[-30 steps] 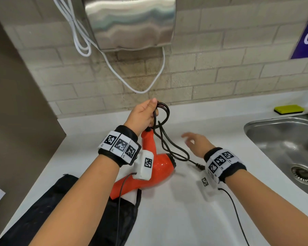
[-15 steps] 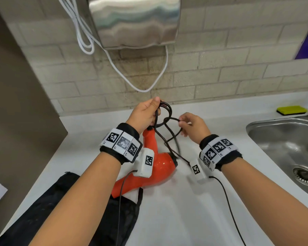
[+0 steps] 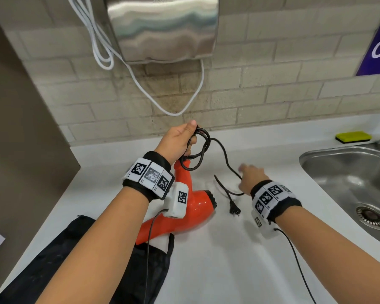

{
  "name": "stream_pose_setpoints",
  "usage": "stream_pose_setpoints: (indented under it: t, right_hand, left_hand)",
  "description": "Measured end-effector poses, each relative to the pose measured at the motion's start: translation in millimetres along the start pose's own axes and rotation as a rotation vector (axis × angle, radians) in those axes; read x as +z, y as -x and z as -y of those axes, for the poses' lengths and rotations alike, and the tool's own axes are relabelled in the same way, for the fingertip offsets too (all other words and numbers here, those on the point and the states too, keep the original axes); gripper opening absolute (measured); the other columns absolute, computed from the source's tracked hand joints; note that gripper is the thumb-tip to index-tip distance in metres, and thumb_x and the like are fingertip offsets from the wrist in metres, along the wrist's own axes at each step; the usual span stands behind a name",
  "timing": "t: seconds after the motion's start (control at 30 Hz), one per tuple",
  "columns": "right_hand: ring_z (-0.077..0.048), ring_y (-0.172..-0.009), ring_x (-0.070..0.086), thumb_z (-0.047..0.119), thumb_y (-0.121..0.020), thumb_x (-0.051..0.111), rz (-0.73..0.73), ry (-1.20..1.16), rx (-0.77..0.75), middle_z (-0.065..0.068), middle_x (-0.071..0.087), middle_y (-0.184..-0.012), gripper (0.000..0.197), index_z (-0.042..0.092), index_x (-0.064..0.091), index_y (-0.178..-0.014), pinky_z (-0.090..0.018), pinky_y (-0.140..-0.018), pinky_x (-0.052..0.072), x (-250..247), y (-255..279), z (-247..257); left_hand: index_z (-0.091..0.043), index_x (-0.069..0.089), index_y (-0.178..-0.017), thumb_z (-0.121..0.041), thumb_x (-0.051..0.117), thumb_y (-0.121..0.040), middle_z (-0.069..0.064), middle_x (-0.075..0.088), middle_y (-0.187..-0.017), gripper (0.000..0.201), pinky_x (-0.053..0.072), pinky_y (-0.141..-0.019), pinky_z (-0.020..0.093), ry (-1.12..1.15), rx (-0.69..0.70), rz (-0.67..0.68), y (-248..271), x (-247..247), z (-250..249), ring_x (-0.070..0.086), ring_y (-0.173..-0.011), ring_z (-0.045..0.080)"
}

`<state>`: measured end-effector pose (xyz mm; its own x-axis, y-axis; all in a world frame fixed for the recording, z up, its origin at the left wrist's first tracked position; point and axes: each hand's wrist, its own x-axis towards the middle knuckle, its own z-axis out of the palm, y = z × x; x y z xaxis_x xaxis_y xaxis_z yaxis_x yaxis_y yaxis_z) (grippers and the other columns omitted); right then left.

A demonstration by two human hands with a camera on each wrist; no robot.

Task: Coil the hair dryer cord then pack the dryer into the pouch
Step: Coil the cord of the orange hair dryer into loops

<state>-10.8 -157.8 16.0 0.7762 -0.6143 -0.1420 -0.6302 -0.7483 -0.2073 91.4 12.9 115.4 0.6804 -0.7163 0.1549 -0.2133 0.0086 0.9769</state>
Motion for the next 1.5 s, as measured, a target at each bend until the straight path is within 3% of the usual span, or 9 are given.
stream_pose_setpoints:
  t: [0.2, 0.3, 0.4, 0.63, 0.8, 0.93, 1.13, 1.37, 1.5]
  right_hand:
    - [-0.022, -0.122, 0.036, 0.013, -0.087, 0.051, -0.346, -0.629, -0.536, -0.004, 0.046, -0.135, 0.06, 0.023, 0.026, -0.141, -0.035, -0.105, 0.033, -37, 20, 48]
    - [-0.018, -0.089, 0.05, 0.006, -0.092, 0.045, -0.426, -0.751, -0.635, 0.001, 0.061, -0.093, 0.031, 0.013, 0.054, -0.121, -0.023, -0.08, 0.038, -40, 19, 49]
    - [-0.017, -0.062, 0.045, 0.007, -0.093, 0.042, -0.372, -0.724, -0.505, 0.005, 0.048, -0.063, 0.02, 0.008, 0.062, -0.096, -0.017, -0.061, 0.038, -36, 10, 38]
    - [-0.026, -0.068, 0.049, -0.001, -0.089, 0.036, -0.183, -0.636, -0.068, -0.014, 0.051, -0.075, 0.026, 0.009, 0.057, -0.078, -0.028, -0.054, 0.039, 0, -16, 10]
    - [-0.033, -0.092, 0.056, 0.0, -0.089, 0.035, -0.12, -0.29, 0.006, -0.017, 0.059, -0.103, 0.035, 0.01, 0.056, -0.115, -0.037, -0.079, 0.047, -6, -5, 12]
    - [-0.027, -0.133, 0.031, 0.018, -0.087, 0.05, -0.212, -0.132, -0.434, -0.002, 0.039, -0.144, 0.054, 0.026, 0.033, -0.138, -0.047, -0.108, 0.028, -23, 13, 31]
    - [-0.015, -0.101, 0.056, 0.008, -0.092, 0.047, -0.186, -0.661, -0.729, -0.007, 0.064, -0.11, 0.023, 0.003, 0.061, -0.111, -0.012, -0.09, 0.042, -36, 24, 54]
    - [-0.017, -0.121, 0.05, 0.006, -0.093, 0.045, -0.012, -0.751, -0.726, -0.003, 0.059, -0.124, 0.031, 0.012, 0.054, -0.122, -0.027, -0.106, 0.036, -27, 17, 61]
    - [-0.02, -0.102, 0.059, 0.008, -0.091, 0.048, 0.012, -0.757, -0.701, 0.0, 0.064, -0.096, 0.018, 0.021, 0.06, -0.09, -0.036, -0.098, 0.044, -28, 18, 65]
  left_hand:
    - [-0.019, 0.055, -0.077, -0.033, 0.032, -0.099, -0.012, 0.037, -0.04, 0.035, 0.021, -0.04, 0.017, -0.016, 0.006, 0.091, -2, 4, -1, 0.023, -0.036, 0.002]
    - [-0.016, 0.054, -0.079, -0.032, 0.03, -0.099, -0.011, 0.037, -0.04, 0.035, 0.021, -0.039, 0.015, 0.002, -0.005, 0.104, -3, 2, -2, 0.023, -0.034, 0.001]
    - [-0.015, 0.05, -0.077, -0.033, 0.031, -0.099, -0.012, 0.036, -0.041, 0.034, 0.021, -0.039, 0.015, 0.035, -0.013, 0.077, -3, -4, -1, 0.023, -0.036, 0.002]
    - [-0.015, 0.051, -0.07, -0.033, 0.035, -0.098, -0.011, 0.043, -0.039, 0.036, 0.023, -0.038, 0.015, 0.069, -0.009, -0.007, -1, 0, -1, 0.027, -0.033, 0.002]
    - [-0.014, 0.055, -0.076, -0.027, 0.037, -0.098, -0.012, 0.045, -0.047, 0.031, 0.023, -0.04, 0.015, 0.003, 0.021, 0.048, -3, 2, 1, 0.027, -0.037, 0.001]
    - [-0.016, 0.055, -0.081, -0.018, 0.04, -0.096, 0.003, 0.033, -0.062, 0.022, 0.022, -0.038, 0.014, -0.027, 0.062, 0.096, -3, 2, 2, 0.026, -0.034, 0.0]
    - [-0.018, 0.057, -0.084, -0.017, 0.041, -0.096, 0.001, 0.031, -0.056, 0.02, 0.023, -0.038, 0.015, -0.041, 0.085, 0.122, -4, -3, 4, 0.026, -0.035, 0.001]
    - [-0.019, 0.056, -0.085, -0.013, 0.042, -0.095, -0.011, 0.04, -0.049, 0.018, 0.028, -0.038, 0.012, -0.067, 0.115, 0.132, 0, -6, 2, 0.032, -0.034, 0.001]
    - [-0.022, 0.058, -0.087, -0.015, 0.043, -0.095, -0.003, 0.035, -0.051, 0.018, 0.022, -0.04, 0.019, -0.101, 0.127, 0.161, 0, -5, 2, 0.026, -0.036, 0.001]
